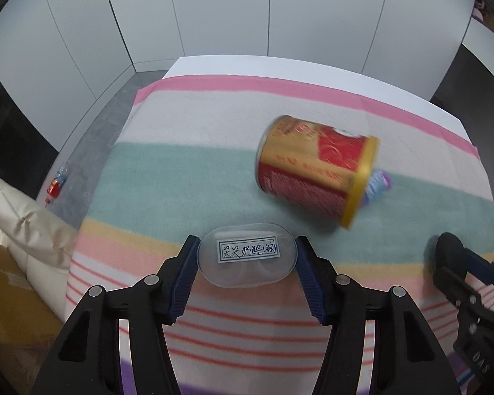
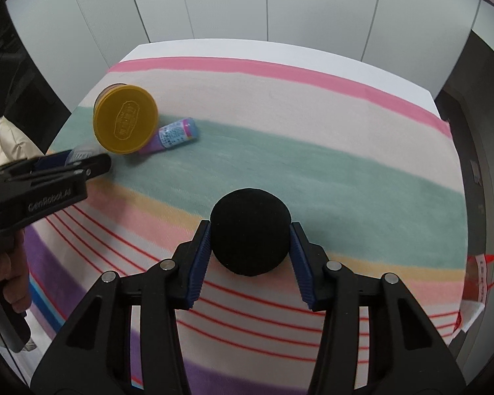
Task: Organize objects
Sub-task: 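Grasp the black puff with the right tool while the left tool grasps the clear labeled box, then carry the black puff and clear labeled box over the cardboard box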
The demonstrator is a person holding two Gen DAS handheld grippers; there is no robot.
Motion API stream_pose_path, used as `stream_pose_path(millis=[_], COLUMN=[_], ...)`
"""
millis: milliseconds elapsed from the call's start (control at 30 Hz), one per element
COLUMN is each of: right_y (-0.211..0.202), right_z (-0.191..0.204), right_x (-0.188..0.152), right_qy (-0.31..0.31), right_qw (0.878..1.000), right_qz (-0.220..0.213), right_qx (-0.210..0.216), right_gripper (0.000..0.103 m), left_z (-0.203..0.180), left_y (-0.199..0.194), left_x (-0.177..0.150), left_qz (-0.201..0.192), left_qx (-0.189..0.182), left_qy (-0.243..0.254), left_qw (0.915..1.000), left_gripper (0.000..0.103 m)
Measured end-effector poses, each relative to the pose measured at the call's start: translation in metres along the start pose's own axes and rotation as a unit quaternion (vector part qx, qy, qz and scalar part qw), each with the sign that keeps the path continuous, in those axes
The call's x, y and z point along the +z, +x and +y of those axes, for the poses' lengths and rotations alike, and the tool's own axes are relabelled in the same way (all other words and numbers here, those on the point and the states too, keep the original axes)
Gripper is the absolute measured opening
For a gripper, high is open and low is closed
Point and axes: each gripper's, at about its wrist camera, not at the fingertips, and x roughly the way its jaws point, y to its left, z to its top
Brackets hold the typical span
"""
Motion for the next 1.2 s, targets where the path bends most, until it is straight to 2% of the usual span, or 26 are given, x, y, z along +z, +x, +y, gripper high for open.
stream_pose_path(millis=[300, 733, 1000, 1200], right_y=[-0.033, -0.134, -0.185, -0.209], right_z=[-0.005, -0.005, -0.002, 0.007], right_x=[-0.006, -0.014, -0.032, -0.030], right_qy=[0.016, -0.001, -0.017, -0.007], right_qw=[1.000, 0.999, 0.999, 0.998], right_qz=[0.004, -0.038, -0.040, -0.054], right_qx=[0.012, 0.002, -0.022, -0.001], right_gripper=[0.049, 0.049, 0.049, 0.049], left_z=[-0.004, 0.002, 0.005, 0.020], left_y=[-0.064, -0.178, -0.220, -0.240], left_x=[-0.013, -0.036, -0.053, -0.060], left_qz=[-0.021, -0.086, -0.113, -0.130], left_qx=[-0.014, -0.039, -0.054, -0.059], left_qy=[0.008, 0.006, 0.008, -0.002], left_qw=[0.9997, 0.9955, 0.9922, 0.9898], left_gripper=[0.059, 0.059, 0.059, 0.059])
